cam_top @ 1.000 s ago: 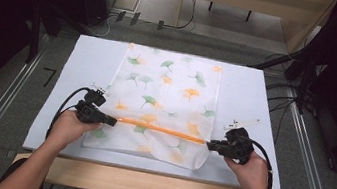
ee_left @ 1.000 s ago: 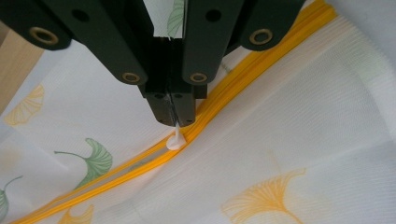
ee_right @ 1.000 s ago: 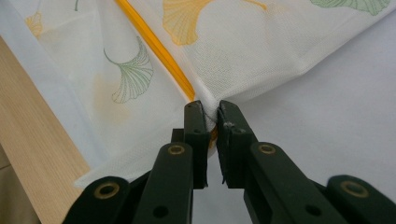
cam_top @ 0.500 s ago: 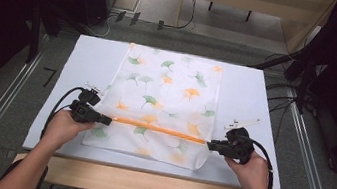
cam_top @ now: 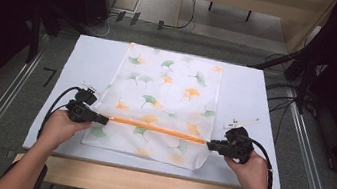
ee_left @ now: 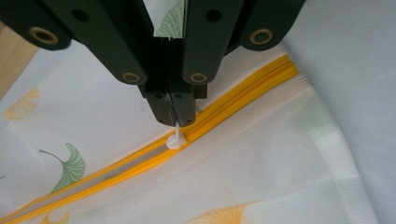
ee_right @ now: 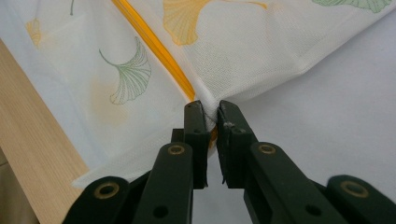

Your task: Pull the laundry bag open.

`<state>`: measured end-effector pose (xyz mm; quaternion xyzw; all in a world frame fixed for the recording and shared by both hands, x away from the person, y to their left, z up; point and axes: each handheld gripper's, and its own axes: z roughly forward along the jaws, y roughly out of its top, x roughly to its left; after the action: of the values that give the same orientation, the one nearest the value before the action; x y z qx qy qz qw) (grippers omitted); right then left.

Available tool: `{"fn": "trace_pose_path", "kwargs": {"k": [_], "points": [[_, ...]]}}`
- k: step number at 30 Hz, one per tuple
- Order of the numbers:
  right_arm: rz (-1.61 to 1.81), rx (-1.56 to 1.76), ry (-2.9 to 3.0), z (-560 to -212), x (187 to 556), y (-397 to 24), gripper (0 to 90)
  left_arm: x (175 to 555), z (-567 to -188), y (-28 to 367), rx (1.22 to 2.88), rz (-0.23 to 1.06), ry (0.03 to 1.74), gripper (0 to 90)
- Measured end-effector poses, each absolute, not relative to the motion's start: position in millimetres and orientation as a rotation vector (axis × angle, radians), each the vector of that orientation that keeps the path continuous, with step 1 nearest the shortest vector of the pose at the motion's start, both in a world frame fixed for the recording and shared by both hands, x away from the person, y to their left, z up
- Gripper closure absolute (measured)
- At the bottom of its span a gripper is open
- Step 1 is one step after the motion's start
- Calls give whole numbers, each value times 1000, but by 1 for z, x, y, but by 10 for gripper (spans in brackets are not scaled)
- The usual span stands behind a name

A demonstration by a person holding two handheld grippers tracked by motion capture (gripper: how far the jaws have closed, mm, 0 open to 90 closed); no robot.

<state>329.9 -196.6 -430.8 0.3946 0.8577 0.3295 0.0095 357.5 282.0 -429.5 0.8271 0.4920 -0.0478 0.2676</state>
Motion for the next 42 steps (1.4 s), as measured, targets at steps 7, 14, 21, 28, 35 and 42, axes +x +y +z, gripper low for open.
{"fn": "trace_pose_path", "kwargs": {"k": [7, 14, 21, 28, 35, 42], "points": [[1023, 1229, 2682, -432, 329, -196, 848, 356, -430, 292, 2211, -128, 1354, 900], [1020, 1230, 2685, -433, 329, -196, 847, 357, -431, 293, 2213, -129, 1351, 900], [1023, 1230, 2683, -433, 329, -196, 846, 358, -431, 295, 2215, -127, 1358, 900], [1028, 1231, 2681, -432, 330, -197, 846, 358, -430, 300, 2208, -127, 1370, 900], [1028, 1228, 2686, -432, 331, -197, 846, 356, -431, 307, 2188, -122, 1390, 900], [1027, 1229, 2687, -433, 331, -197, 846, 356, -431, 309, 2176, -133, 1400, 900]]}}
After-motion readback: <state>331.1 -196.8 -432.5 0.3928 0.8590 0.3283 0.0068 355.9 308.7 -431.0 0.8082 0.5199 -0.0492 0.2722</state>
